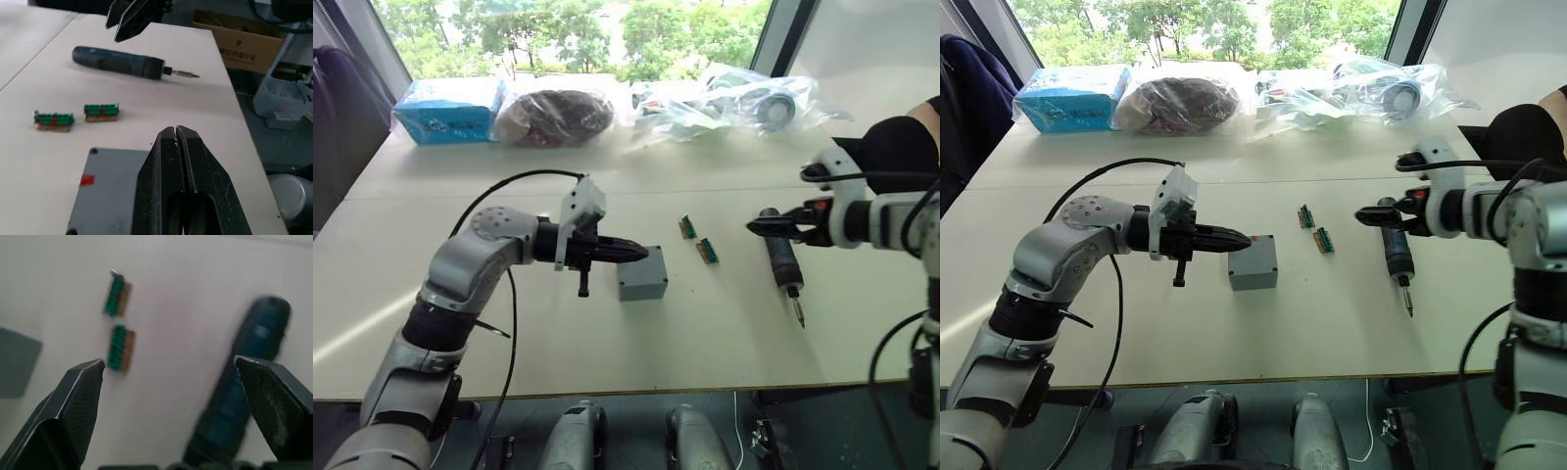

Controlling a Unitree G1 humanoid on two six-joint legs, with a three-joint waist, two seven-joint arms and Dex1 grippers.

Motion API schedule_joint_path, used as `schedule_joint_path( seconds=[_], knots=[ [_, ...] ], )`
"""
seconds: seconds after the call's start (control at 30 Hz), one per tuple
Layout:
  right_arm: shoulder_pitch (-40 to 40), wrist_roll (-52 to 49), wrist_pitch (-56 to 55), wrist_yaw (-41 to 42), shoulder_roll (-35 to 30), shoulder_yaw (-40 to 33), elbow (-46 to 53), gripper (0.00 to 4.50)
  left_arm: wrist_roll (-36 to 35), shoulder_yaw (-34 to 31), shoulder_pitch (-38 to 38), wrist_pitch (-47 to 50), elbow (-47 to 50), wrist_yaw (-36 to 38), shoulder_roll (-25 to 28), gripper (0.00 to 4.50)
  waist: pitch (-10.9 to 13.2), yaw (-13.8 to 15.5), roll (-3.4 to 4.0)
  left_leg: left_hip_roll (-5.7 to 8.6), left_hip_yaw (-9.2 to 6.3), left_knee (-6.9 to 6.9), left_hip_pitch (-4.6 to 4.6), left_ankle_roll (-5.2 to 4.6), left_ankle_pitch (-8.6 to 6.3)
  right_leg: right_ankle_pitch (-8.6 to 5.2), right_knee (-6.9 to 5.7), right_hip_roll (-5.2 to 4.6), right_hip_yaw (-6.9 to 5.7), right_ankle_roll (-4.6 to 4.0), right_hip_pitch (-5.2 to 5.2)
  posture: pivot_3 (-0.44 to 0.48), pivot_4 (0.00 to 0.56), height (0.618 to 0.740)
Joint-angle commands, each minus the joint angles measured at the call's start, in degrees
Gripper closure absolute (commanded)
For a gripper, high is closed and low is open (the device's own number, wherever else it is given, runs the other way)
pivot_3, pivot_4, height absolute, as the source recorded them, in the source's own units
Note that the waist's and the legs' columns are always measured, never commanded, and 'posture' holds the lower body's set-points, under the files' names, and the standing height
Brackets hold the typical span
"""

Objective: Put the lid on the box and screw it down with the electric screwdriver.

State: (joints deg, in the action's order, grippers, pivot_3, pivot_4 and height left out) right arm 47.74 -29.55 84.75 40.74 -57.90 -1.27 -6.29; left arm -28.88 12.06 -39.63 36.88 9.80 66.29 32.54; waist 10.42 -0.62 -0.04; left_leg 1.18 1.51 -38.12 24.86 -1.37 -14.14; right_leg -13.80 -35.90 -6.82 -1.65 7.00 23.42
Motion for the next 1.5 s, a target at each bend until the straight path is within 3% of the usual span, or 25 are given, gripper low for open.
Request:
schedule_joint_path(
  seconds=[0.03, 0.27, 0.53, 0.63, 0.73, 0.93, 1.03, 1.13, 1.23, 1.37, 1.4, 1.5],
  knots=[
    [4.03, 1.72, -0.73, 6.13, -3.39, 8.47, -8.51, 0.03, 0.46, 1.04, -0.22, -1.73, 3.26, 0.69, -0.24, 4.50, 0.00, -0.19, 0.00, -0.01, 0.00, 0.00, 0.00, -0.01, 0.00, 0.00, 0.02, 0.00, 0.00, 0.01, 0.00, 0.000, 0.150, 0.740],
    [11.55, 7.24, -5.54, 15.40, -1.71, 21.86, -22.48, 0.03, 0.55, 1.29, 1.38, -1.44, 6.10, -0.05, 0.59, 4.50, 0.02, -0.19, 0.05, -0.04, 0.05, 0.04, 0.01, -0.02, -0.01, 0.05, -0.01, 0.03, 0.03, 0.10, 0.10, 0.000, 0.150, 0.740],
    [14.69, 15.41, -13.14, 22.24, 2.48, 29.64, -34.63, 0.03, 0.12, 0.11, 4.20, -0.52, 7.69, -3.07, 1.04, 4.50, 0.03, -0.01, 0.05, 0.00, 0.03, 0.00, 0.03, -0.01, -0.01, 0.05, -0.02, 0.03, 0.02, 0.10, 0.06, 0.000, 0.150, 0.740],
    [14.49, 18.07, -15.16, 26.00, 3.34, 32.84, -35.00, 0.03, -0.06, -0.23, 5.32, -0.35, 8.43, -3.84, 1.32, 4.50, 0.02, -0.09, 0.05, 0.00, 0.04, 0.00, 0.03, -0.01, 0.00, 0.05, -0.04, 0.03, 0.02, 0.11, 0.07, 0.000, 0.150, 0.740],
    [14.07, 20.46, -16.69, 27.97, 4.26, 34.28, -35.65, 0.69, -0.03, -0.54, 5.91, -0.28, 8.57, -4.50, 1.30, 4.50, 0.02, -0.07, 0.05, -0.01, 0.02, -0.01, 0.03, -0.01, 0.00, 0.05, -0.05, 0.05, 0.01, 0.11, 0.07, 0.000, 0.150, 0.740],
    [14.04, 24.23, -18.16, 28.79, 6.05, 33.38, -37.88, 2.61, 0.13, -0.77, 6.65, -0.51, 8.54, -5.17, 1.29, 4.50, -0.01, -0.09, 0.01, -0.01, -0.01, -0.04, 0.03, 0.00, 0.00, 0.05, -0.06, 0.08, 0.00, 0.11, 0.04, 0.000, 0.150, 0.740],
    [16.70, 25.10, -19.90, 25.78, 7.22, 29.28, -40.47, 2.69, 0.62, -1.53, 6.71, -1.04, 6.78, -5.56, 1.59, 4.50, -0.01, -0.13, 0.01, -0.01, -0.01, -0.04, 0.02, 0.01, 0.00, 0.05, -0.06, 0.08, -0.01, 0.11, 0.03, 0.000, 0.150, 0.740],
    [22.94, 24.26, -25.58, 17.23, 9.03, 20.05, -44.69, 2.69, 1.33, -2.81, 6.35, -1.64, 3.79, -5.91, 2.25, 4.50, 0.07, -0.53, 0.14, 0.00, 0.04, -0.07, 0.00, 0.04, 0.02, 0.07, -0.08, 0.08, 0.02, 0.12, 0.05, 0.000, 0.150, 0.740],
    [24.45, 22.07, -31.64, 16.02, 9.28, 13.76, -40.93, 2.69, 1.47, -3.42, 6.19, -1.83, 2.28, -5.61, 2.77, 4.50, 0.15, -0.31, 0.26, 0.02, 0.09, 0.01, 0.02, 0.10, 0.06, 0.06, -0.21, 0.10, 0.10, 0.11, 0.23, 0.000, 0.150, 0.740],
    [15.80, 7.62, -34.30, 11.56, 14.21, -8.60, -14.53, 2.69, 0.75, -3.39, 5.01, -0.01, 1.87, -4.54, 3.29, 4.50, 0.14, -0.18, 0.24, -0.07, 0.04, 0.17, 0.26, 0.13, 0.08, 0.02, -0.18, 0.22, 0.06, 0.09, 0.44, 0.000, 0.150, 0.740],
    [11.91, 3.95, -33.93, 8.87, 17.90, -13.53, -6.45, 2.69, 0.91, -3.06, 4.67, 0.19, 1.66, -4.24, 3.34, 4.50, 0.13, -0.18, 0.25, -0.07, 0.02, 0.13, 0.40, 0.15, 0.09, 0.02, -0.19, 0.24, 0.05, 0.09, 0.57, 0.000, 0.150, 0.740],
    [3.45, -2.35, -32.25, 0.65, 26.95, -20.75, 9.89, 2.69, 1.64, -2.22, 3.42, 0.23, 0.48, -3.80, 3.10, 4.50, 0.09, 0.12, 0.17, -0.10, -0.01, 0.11, 0.52, 0.47, 0.28, 0.03, -0.31, 0.23, 0.03, 0.10, 0.65, 0.000, 0.150, 0.740]
  ],
)
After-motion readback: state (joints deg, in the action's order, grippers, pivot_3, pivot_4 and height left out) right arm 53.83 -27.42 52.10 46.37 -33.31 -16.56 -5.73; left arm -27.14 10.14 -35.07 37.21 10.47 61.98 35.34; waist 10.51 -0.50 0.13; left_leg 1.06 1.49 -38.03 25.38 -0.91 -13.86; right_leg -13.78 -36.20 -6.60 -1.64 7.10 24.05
